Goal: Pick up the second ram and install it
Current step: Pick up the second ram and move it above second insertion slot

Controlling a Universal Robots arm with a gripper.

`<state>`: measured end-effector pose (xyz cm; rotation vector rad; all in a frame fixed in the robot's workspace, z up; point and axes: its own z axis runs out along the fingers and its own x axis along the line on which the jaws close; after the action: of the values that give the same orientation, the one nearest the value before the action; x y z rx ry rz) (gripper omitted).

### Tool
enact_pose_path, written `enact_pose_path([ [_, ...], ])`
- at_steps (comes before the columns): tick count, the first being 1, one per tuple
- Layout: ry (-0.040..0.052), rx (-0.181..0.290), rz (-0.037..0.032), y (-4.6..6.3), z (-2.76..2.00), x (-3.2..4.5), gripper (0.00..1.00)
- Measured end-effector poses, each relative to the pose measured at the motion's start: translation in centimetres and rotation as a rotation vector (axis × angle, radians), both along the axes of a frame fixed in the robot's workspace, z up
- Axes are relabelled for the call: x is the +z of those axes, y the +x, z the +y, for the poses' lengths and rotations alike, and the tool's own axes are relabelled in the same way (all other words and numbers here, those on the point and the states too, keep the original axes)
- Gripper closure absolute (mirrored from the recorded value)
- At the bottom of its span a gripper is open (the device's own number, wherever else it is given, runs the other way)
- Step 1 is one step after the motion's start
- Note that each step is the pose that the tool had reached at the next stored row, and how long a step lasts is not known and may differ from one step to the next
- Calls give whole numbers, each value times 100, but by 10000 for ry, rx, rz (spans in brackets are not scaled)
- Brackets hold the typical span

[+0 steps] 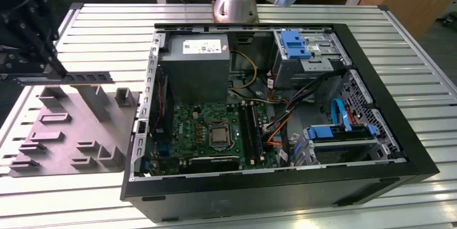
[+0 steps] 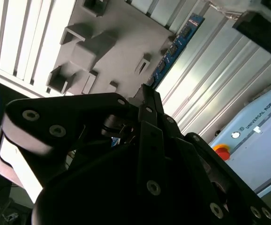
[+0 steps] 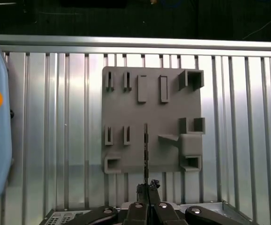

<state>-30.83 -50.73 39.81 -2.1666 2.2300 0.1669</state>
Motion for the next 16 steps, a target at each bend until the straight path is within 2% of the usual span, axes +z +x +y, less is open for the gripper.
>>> enact_pose_path([
  [16,0,-1,2,718,0,-1,89],
])
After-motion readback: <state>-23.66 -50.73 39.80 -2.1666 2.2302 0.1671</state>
